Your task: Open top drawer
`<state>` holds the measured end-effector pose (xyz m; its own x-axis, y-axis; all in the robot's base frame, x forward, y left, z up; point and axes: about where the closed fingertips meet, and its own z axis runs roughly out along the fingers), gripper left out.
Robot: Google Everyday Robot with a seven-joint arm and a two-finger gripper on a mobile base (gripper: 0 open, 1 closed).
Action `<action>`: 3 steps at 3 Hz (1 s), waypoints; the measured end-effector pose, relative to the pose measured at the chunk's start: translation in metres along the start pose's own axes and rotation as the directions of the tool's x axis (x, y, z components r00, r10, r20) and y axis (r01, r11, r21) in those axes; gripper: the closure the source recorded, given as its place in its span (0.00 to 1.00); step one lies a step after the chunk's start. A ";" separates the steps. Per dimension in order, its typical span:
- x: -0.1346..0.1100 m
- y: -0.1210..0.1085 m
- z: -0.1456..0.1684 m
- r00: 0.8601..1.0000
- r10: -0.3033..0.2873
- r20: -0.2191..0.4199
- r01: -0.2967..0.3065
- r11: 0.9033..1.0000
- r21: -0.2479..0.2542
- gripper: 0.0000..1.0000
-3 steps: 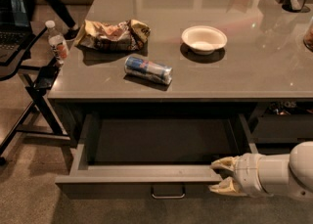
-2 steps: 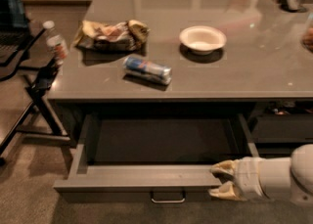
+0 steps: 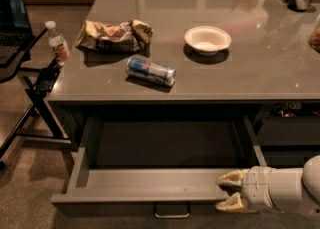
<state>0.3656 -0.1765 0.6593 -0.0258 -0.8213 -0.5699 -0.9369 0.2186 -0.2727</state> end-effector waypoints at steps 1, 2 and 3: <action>0.000 0.000 0.000 1.000 0.000 0.000 0.000 1.000 0.000 0.81; 0.000 0.000 0.000 1.000 0.000 0.000 0.000 1.000 0.000 0.58; 0.000 0.000 0.000 1.000 0.000 0.000 0.000 1.000 0.000 0.59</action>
Offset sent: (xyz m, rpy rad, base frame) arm 0.0000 0.0000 0.0000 0.0000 0.0000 0.0000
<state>0.3655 -0.1765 0.6593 -0.0257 -0.8214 -0.5698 -0.9369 0.2185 -0.2727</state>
